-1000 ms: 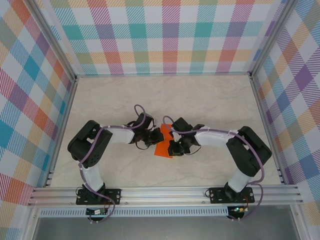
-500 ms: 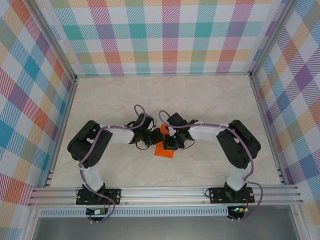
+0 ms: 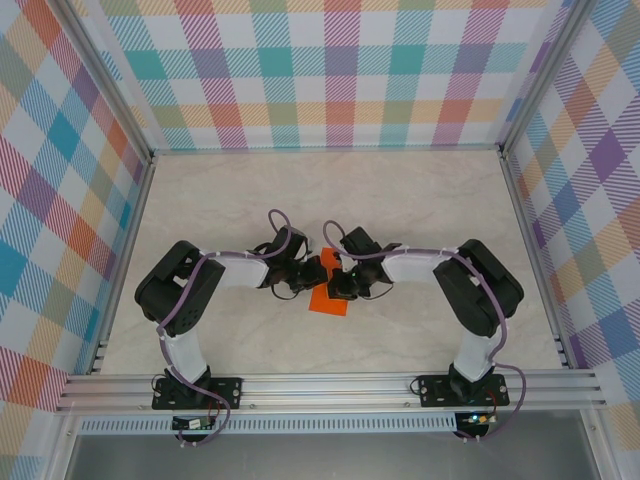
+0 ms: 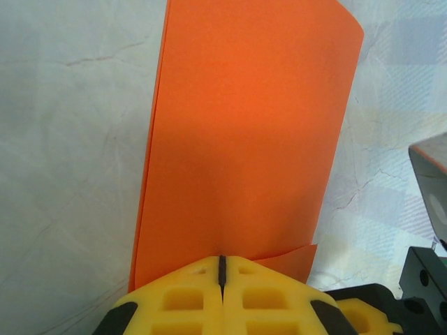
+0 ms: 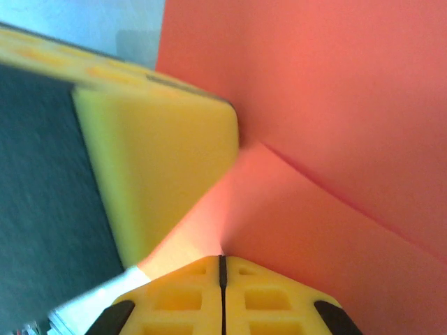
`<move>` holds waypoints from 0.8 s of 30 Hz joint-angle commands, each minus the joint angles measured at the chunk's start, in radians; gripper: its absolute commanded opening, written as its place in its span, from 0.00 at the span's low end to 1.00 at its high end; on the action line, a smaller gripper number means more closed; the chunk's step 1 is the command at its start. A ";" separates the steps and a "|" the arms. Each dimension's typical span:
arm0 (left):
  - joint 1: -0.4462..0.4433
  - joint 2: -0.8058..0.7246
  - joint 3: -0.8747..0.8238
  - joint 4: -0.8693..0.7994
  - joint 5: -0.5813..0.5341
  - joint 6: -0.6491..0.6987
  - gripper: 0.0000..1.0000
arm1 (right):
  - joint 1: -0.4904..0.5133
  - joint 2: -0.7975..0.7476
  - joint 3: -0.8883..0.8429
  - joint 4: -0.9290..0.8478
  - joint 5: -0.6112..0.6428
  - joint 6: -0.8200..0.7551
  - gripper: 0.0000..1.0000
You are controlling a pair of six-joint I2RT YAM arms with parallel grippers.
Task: Fold a paper plane with a square sheet of paper (pick it up from the middle)
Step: Fold the triangle a second time at the center of the table.
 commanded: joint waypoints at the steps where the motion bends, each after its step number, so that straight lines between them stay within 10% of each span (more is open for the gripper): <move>1: -0.005 0.084 -0.058 -0.230 -0.174 0.014 0.04 | -0.001 -0.046 -0.085 -0.057 -0.040 -0.025 0.07; 24: -0.005 0.088 -0.052 -0.230 -0.170 0.015 0.04 | 0.003 -0.111 0.017 -0.153 -0.041 -0.067 0.08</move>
